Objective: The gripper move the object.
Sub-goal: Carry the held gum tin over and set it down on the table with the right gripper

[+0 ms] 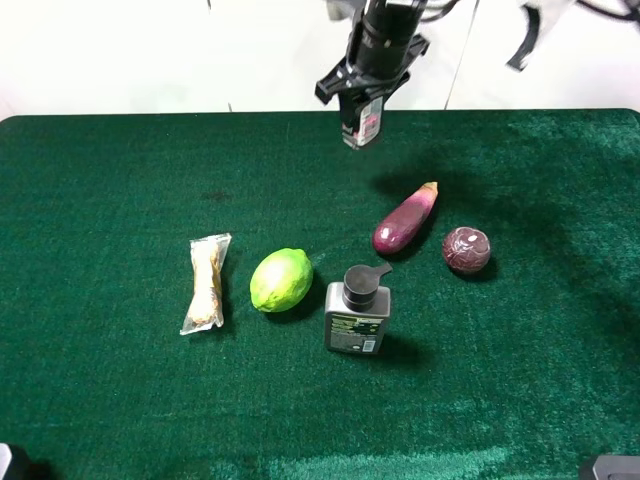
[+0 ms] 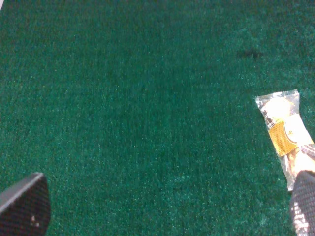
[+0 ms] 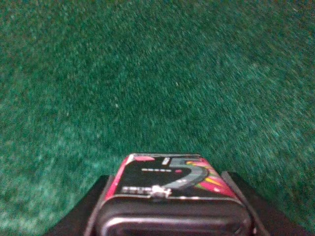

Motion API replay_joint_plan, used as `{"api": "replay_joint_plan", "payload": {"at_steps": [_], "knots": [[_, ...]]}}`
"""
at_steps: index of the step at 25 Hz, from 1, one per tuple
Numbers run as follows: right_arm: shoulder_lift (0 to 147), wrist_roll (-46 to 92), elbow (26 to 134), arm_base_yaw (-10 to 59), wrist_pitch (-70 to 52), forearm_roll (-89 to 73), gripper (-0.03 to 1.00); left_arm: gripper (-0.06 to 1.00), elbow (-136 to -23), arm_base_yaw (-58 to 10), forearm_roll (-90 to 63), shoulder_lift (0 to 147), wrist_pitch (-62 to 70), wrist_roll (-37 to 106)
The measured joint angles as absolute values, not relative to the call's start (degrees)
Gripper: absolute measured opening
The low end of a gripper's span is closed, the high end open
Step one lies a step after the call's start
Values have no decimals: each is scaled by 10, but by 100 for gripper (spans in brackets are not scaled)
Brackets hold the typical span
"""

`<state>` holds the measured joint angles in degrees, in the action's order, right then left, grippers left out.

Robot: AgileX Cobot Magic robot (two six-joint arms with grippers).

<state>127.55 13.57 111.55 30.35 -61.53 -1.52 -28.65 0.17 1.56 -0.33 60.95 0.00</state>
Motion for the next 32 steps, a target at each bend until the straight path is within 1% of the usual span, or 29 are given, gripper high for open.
{"api": "replay_joint_plan", "payload": {"at_steps": [7, 18, 25, 32], "knots": [[1235, 105, 1117, 304, -691, 0, 34, 99, -286, 2, 16, -3, 610, 0], [1172, 61, 1103, 304, -696, 36, 34, 99, -286, 2, 16, -3, 610, 0], [1111, 20, 1036, 302, -697, 66, 34, 99, -286, 2, 16, -3, 610, 0], [1053, 0, 946, 260, -697, 54, 34, 99, -286, 2, 16, -3, 610, 0]]}}
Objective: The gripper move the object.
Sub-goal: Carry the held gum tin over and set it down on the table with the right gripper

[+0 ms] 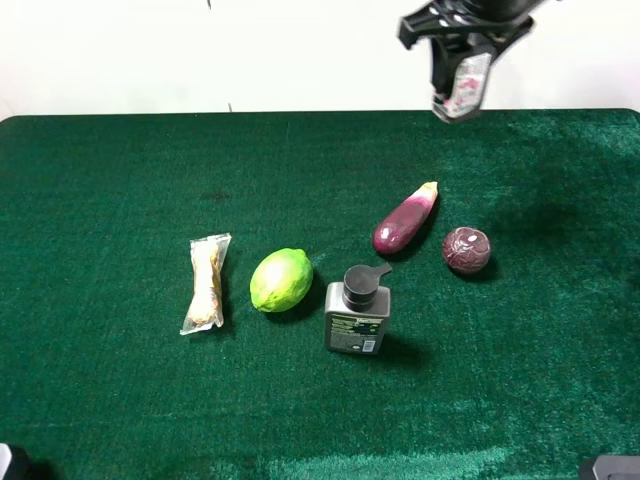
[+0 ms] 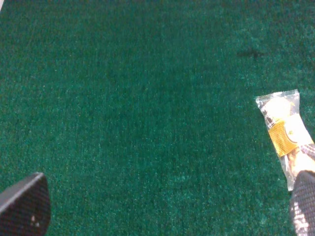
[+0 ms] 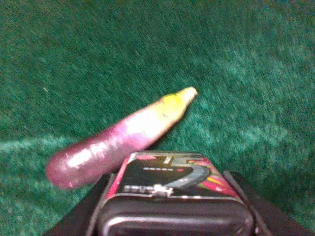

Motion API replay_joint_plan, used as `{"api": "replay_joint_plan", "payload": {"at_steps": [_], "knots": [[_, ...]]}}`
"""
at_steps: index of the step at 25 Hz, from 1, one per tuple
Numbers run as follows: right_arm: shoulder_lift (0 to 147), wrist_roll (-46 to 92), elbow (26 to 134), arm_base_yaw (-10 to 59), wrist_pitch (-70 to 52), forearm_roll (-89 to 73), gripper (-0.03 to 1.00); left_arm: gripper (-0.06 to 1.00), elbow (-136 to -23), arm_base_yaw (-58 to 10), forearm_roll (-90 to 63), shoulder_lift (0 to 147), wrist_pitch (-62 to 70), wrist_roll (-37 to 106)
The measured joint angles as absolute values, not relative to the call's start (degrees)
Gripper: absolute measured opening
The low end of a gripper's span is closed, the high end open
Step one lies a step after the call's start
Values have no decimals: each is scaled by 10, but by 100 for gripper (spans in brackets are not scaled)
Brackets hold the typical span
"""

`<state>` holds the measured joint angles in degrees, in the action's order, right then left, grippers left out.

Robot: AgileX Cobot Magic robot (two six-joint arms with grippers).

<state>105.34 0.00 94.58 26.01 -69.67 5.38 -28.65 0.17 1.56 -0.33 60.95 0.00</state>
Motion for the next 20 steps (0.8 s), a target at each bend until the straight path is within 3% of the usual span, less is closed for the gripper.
{"api": "replay_joint_plan", "payload": {"at_steps": [20], "knots": [[908, -10, 687, 158, -620, 29, 34, 99, -286, 2, 16, -3, 610, 0]]}}
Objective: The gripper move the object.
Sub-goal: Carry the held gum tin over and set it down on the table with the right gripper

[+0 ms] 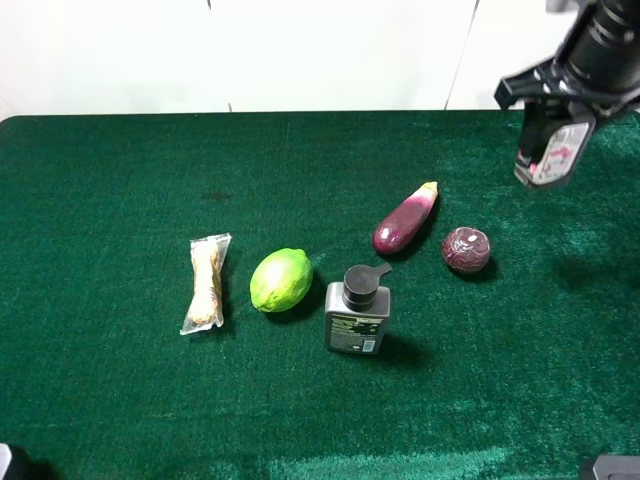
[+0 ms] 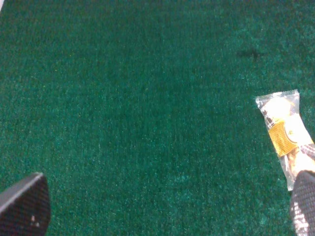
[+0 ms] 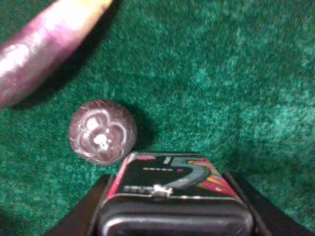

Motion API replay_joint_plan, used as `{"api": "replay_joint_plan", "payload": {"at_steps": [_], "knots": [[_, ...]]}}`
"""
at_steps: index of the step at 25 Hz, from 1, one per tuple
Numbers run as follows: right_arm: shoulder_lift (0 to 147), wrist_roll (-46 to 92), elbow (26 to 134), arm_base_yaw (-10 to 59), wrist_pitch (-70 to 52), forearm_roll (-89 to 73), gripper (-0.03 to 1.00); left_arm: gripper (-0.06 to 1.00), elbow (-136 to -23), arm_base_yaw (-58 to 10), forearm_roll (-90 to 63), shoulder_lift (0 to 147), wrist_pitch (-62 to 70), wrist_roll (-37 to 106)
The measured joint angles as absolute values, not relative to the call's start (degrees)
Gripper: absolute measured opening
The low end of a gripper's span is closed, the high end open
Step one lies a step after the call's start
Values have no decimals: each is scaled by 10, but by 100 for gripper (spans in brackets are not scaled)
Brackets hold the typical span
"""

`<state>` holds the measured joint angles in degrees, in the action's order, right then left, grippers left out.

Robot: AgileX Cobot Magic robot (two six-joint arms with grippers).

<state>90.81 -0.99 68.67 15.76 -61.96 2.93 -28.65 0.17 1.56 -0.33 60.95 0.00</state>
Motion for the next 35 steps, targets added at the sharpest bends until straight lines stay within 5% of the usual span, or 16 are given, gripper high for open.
{"api": "replay_joint_plan", "payload": {"at_steps": [35], "knots": [[874, -55, 353, 150, -270, 18, 34, 99, -286, 2, 16, -3, 610, 0]]}}
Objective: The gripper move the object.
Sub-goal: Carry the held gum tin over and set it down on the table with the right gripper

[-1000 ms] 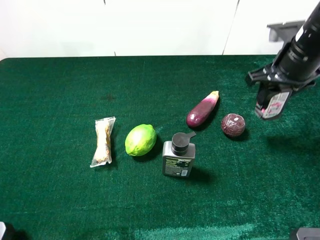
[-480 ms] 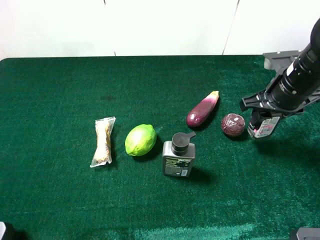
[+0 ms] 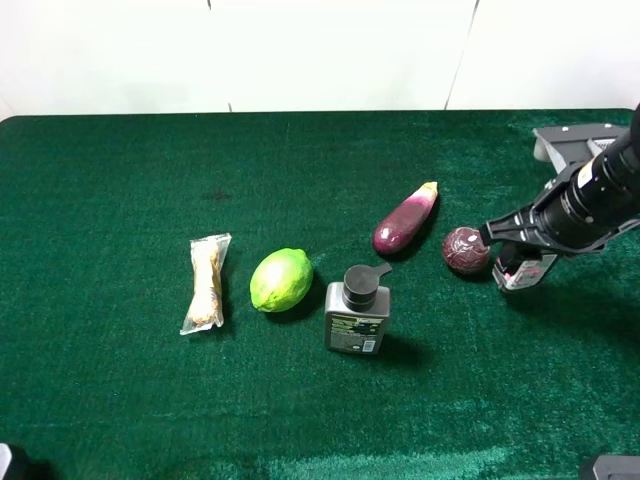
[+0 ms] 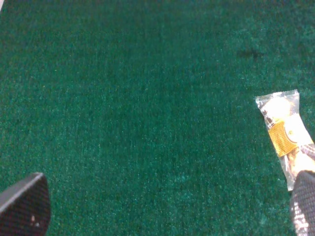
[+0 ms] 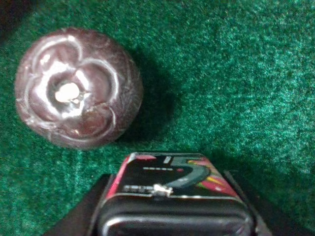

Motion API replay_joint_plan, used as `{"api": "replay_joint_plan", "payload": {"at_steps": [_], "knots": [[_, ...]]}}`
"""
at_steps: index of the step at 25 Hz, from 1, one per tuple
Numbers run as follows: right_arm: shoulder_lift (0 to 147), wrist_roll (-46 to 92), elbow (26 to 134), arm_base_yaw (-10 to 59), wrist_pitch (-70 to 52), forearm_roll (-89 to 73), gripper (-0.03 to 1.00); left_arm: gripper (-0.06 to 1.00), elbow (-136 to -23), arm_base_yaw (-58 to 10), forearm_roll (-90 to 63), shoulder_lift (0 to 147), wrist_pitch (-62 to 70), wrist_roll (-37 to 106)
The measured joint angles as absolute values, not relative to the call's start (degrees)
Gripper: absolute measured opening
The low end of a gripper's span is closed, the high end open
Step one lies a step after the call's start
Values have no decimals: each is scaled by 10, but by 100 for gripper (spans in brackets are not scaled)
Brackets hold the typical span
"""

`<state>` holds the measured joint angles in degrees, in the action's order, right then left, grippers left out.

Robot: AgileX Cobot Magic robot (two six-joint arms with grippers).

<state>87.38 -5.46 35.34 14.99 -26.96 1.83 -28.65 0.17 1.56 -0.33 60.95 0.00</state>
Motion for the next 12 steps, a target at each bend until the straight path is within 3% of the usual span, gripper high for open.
{"api": "replay_joint_plan", "payload": {"at_steps": [12], "knots": [[850, -149, 312, 150, -227, 102, 34, 99, -286, 2, 16, -3, 610, 0]]}}
